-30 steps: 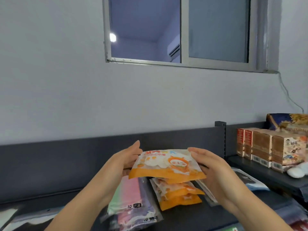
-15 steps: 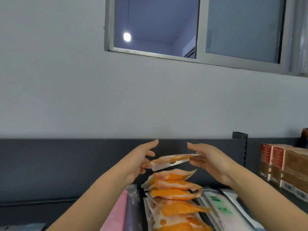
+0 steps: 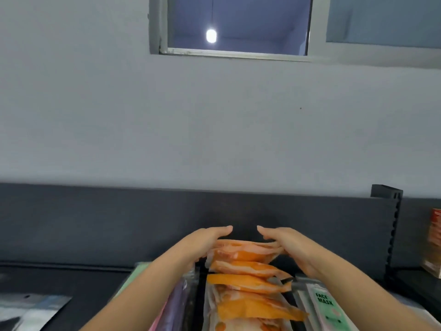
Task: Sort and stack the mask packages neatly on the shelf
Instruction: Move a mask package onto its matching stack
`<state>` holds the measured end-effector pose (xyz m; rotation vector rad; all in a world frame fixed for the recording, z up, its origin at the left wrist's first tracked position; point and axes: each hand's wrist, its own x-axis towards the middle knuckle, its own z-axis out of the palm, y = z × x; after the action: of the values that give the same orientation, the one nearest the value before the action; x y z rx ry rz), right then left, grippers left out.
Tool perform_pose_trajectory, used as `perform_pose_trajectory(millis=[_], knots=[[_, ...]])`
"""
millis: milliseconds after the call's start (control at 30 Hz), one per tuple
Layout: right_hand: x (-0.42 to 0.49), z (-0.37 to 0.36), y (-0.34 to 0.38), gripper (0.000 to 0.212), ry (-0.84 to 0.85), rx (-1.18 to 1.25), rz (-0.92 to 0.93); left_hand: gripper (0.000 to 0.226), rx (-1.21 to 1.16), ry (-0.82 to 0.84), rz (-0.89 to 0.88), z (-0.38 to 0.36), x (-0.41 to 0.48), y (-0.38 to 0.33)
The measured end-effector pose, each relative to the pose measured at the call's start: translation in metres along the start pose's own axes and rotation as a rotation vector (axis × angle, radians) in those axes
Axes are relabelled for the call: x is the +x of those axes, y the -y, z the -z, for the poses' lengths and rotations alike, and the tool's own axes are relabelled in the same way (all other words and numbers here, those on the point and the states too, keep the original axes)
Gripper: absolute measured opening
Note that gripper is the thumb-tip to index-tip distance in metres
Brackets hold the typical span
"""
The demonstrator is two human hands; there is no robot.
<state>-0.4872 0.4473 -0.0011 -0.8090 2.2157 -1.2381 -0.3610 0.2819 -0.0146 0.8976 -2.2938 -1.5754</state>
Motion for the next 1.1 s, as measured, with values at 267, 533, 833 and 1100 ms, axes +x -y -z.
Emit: perform_pose_trajectory(millis=[267,533,833,1100], knots=[[-0.012,0.012,-0.002,0.065,-0.088,0.039,0.165,0.087,-0.059,-0.166,0.002,-0.006,-0.035,-0.009],[-0.081,-0.016,0.055,0.036,-0.216,-0.033,0.642,0.084,0.055,-0.414,-0.076,0.042,-0.128,0.012],[-0.119,-0.196,0.101,0.039,0.379,0.454,0.340,0.071,-0.003,-0.636,0.066,0.170,-0.241,0.118],[-0.140,-0.362,0.149,0.053,0.515,0.516,0.117,0.052,0.045,-0.694,0.126,0.292,-0.332,0.206]])
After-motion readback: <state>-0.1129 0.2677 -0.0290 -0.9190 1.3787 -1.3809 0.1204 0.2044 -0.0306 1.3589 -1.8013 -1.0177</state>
